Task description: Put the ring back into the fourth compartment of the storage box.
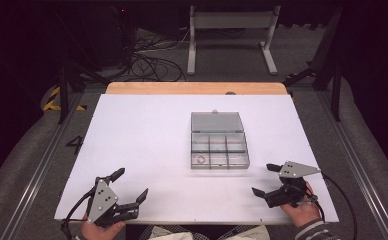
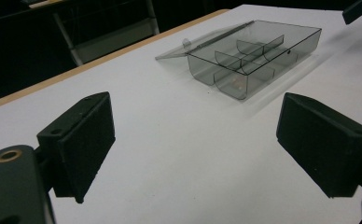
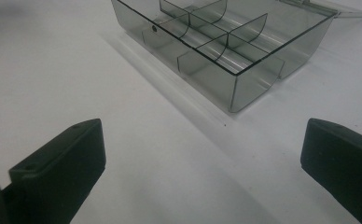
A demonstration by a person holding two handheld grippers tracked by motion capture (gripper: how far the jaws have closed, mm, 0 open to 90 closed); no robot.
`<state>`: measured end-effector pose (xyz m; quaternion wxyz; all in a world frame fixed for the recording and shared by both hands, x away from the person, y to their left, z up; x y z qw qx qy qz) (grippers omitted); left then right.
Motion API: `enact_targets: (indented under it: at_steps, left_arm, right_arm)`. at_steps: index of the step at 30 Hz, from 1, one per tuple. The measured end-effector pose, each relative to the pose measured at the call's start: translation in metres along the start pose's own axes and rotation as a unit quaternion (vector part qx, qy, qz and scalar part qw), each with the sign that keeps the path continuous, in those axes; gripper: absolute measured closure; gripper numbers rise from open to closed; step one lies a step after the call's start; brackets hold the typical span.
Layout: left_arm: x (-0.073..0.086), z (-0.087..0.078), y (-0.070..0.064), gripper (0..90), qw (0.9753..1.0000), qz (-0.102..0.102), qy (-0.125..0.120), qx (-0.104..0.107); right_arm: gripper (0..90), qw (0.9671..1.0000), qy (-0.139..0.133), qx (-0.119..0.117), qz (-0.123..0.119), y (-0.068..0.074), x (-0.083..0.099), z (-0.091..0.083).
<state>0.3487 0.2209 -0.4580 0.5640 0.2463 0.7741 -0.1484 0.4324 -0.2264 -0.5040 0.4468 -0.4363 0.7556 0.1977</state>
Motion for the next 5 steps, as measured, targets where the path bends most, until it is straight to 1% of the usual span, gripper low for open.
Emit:
enact_targets:
  at_steps: [2,5]
  left_arm:
    - [-0.0003,0.0001,0.001,12.2,1.0,0.002,-0.001,-0.001]
    - [0.0,0.0003,0.001,12.2,1.0,-0.002,-0.001,-0.003]
  right_arm:
    - [0.3,1.0,0.0,0.0,0.001,0.0001,0.0001,0.0001]
    - [0.4,1.0,0.0,0.0,0.0,0.0004,0.0001,0.0]
Point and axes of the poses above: each handheld gripper's, and its own axes: z roughly forward along the jaws, x roughly out of its underside, y roughly to its left, the point moved 4 cm from there along z, roughly forward along the jaws, and after that the axes turned 8 degrees about -z, right-handed, at the moved point
